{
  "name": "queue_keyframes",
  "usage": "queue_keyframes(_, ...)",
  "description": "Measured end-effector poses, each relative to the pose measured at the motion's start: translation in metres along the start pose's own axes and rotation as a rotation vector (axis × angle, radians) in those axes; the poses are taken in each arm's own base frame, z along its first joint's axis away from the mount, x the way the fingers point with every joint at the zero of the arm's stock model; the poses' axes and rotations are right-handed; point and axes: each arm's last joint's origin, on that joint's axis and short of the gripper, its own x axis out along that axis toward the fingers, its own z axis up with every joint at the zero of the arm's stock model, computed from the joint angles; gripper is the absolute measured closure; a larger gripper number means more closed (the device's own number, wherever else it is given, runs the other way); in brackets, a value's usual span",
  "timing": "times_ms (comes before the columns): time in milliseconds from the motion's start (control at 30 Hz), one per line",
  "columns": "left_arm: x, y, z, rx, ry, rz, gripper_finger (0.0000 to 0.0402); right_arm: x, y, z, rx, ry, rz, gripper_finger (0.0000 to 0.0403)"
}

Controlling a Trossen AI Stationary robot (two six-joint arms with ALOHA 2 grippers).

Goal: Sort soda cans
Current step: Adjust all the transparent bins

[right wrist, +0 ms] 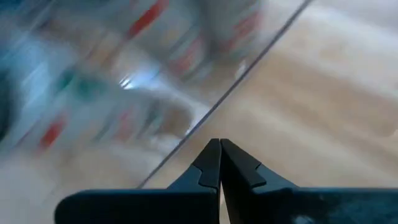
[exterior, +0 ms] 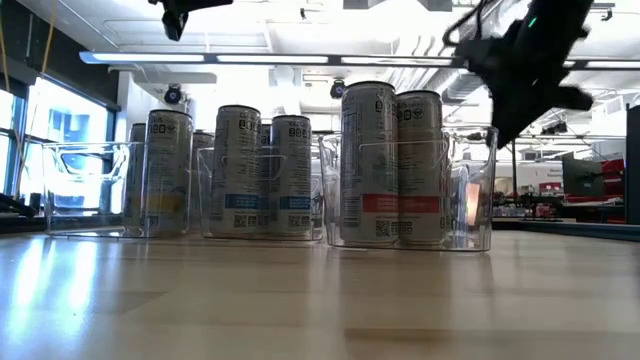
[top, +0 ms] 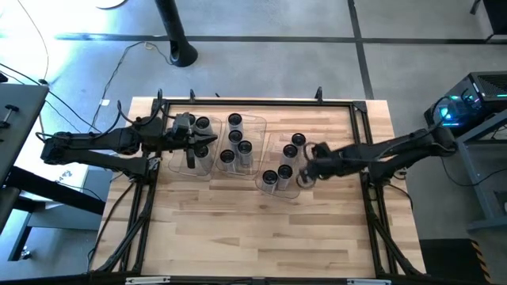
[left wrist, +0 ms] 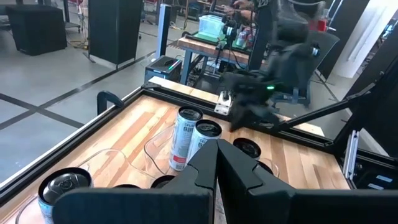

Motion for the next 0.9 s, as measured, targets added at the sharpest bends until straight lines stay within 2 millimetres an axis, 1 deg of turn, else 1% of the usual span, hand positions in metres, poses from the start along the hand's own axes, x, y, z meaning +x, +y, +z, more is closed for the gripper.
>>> queue_keyframes(100, 0.0, 0.0, 0.0, 0.007, 0.001, 0.0, 0.0401, -0.012, 0.013, -0.021, -0.038, 0.048, 0.087, 0.0403)
queue_keyframes(233, 0.0, 0.0, 0.0, 0.008, 0.0, 0.0, 0.0401, -0.018, 0.034, -0.055, -0.057, 0.083, 0.224, 0.0403)
queue_keyframes(367, 0.0, 0.0, 0.0, 0.008, 0.001, 0.0, 0.0401, -0.014, 0.063, -0.091, -0.083, 0.118, 0.384, 0.0403)
queue_keyframes(467, 0.0, 0.0, 0.0, 0.008, 0.001, 0.001, 0.0401, -0.003, 0.082, -0.11, -0.076, 0.121, 0.465, 0.0403)
queue_keyframes(533, 0.0, 0.0, 0.0, 0.008, 0.001, 0.002, 0.0401, 0.009, 0.089, -0.116, -0.036, 0.088, 0.467, 0.0403)
queue_keyframes(667, 0.0, 0.001, -0.001, 0.008, 0.007, 0.01, 0.0401, 0.032, 0.099, -0.112, 0.084, -0.047, 0.377, 0.0403)
queue_keyframes(733, 0.0, 0.001, -0.001, 0.004, 0.009, 0.01, 0.0401, 0.036, 0.104, -0.108, 0.111, -0.097, 0.362, 0.0403)
queue_keyframes(800, 0.0, 0.001, -0.001, -0.007, 0.014, 0.007, 0.0401, 0.038, 0.108, -0.106, 0.122, -0.107, 0.358, 0.0403)
queue_keyframes(900, 0.0, 0.001, -0.002, -0.006, 0.019, 0.003, 0.0402, 0.042, 0.108, -0.103, 0.125, -0.119, 0.322, 0.0403)
